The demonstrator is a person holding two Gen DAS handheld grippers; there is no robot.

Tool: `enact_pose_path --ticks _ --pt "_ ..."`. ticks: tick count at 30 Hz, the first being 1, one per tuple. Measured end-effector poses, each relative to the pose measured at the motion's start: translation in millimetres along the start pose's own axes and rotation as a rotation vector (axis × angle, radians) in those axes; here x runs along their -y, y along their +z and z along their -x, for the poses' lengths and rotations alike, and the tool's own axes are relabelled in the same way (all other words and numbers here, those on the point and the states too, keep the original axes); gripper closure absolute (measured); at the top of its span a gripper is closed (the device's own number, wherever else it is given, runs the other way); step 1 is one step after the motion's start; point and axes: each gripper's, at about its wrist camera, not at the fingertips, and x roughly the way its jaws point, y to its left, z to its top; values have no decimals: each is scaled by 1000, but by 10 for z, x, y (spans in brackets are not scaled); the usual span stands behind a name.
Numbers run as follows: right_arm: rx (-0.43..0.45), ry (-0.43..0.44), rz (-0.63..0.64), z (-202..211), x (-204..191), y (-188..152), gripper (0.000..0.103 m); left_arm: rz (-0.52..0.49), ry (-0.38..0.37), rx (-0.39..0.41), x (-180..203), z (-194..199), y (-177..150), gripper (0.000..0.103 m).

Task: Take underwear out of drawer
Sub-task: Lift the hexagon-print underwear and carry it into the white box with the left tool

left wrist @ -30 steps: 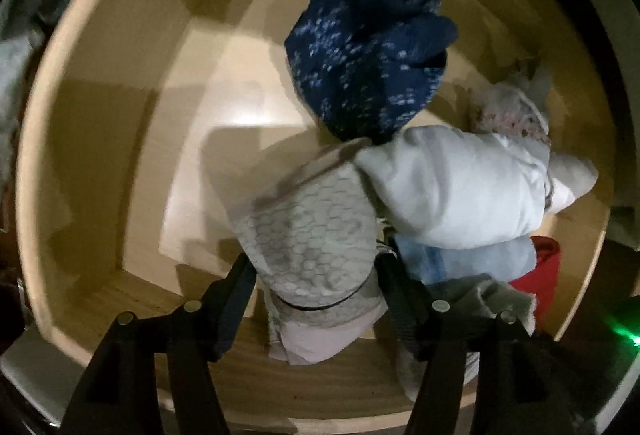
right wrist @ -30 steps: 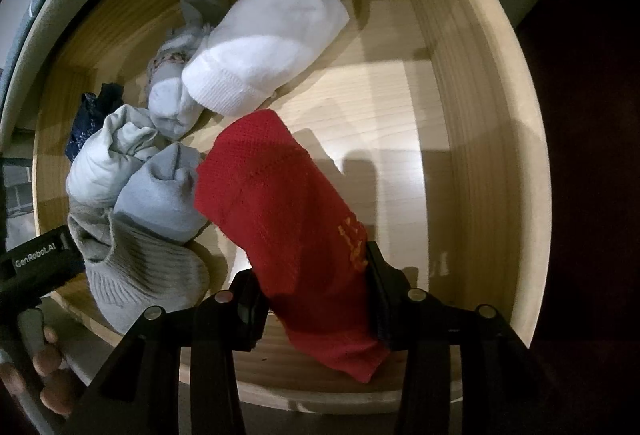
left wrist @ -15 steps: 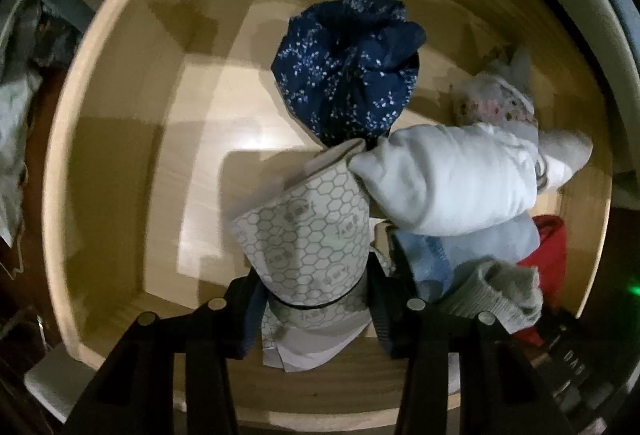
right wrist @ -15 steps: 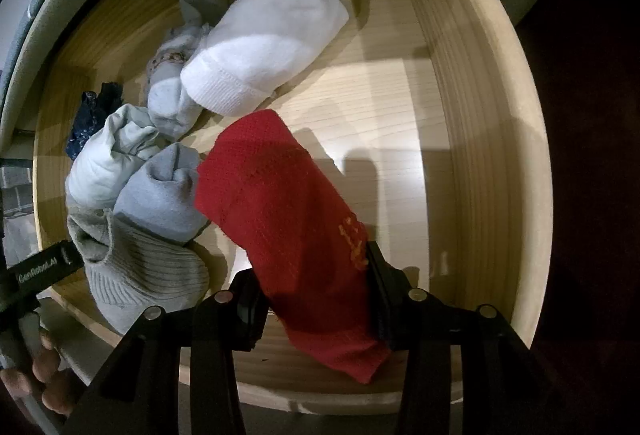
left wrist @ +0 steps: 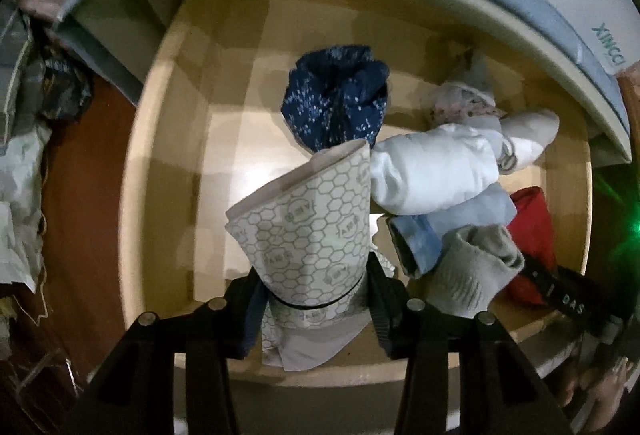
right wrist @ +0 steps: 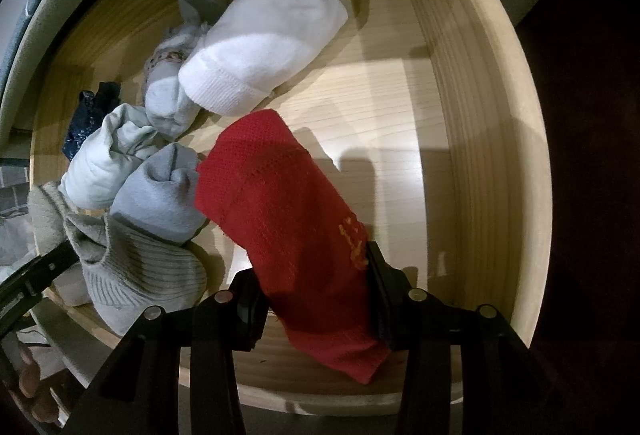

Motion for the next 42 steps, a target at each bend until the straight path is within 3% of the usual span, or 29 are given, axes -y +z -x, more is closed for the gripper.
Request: enact_pose_path --ticks 10,21,31,42 --pt "1 -6 -2 4 2 -14 62 -129 81 126 163 462 -140 57" --pt "3 -22 1 30 30 -26 62 -209 48 342 176 1428 -132 57" --pt "10 -58 4 76 44 -31 63 -217 28 497 268 2250 264 57" --pt "18 -38 -17 104 106 -44 64 -264 9 601 746 2561 981 57"
